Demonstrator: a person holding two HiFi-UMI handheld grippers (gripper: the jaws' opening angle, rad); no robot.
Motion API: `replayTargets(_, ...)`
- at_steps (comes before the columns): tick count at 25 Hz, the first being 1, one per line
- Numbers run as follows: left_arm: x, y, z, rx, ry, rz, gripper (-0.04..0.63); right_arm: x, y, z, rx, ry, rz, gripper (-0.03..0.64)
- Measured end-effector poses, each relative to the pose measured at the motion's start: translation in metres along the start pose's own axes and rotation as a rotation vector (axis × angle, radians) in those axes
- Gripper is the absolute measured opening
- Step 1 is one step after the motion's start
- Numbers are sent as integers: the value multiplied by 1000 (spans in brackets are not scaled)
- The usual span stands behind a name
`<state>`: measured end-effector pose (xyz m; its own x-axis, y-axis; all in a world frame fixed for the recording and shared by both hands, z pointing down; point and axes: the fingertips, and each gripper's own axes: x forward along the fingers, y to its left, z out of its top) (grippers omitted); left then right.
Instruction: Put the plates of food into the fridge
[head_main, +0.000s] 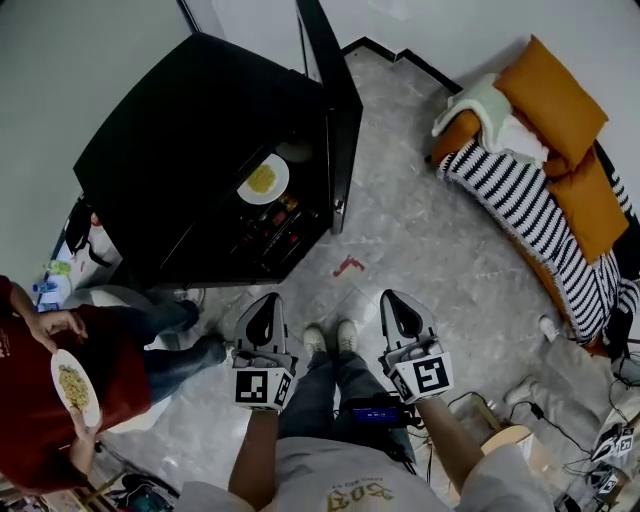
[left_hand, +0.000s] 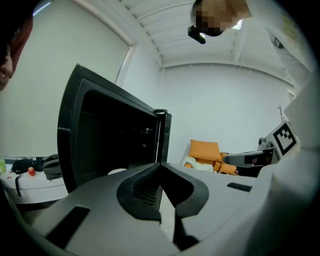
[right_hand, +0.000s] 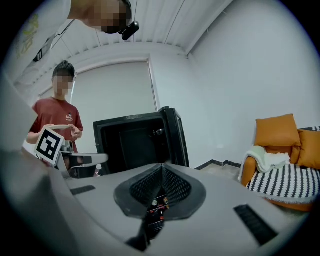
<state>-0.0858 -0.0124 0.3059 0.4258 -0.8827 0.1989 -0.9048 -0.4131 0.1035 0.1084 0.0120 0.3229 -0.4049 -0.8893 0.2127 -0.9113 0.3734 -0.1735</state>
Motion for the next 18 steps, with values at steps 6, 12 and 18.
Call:
replayTargets(6,-7,-1,21,15,-25,6,6,-5,-11,32,-15,-43,-31,9)
replayTargets(12,-17,8,37,41,-42,26,6,-8,-4,57,-18,-64,-12,9)
replayTargets(18,-25,11,49,2,-28,11,6,-14,2,74,19,-71,-25,9)
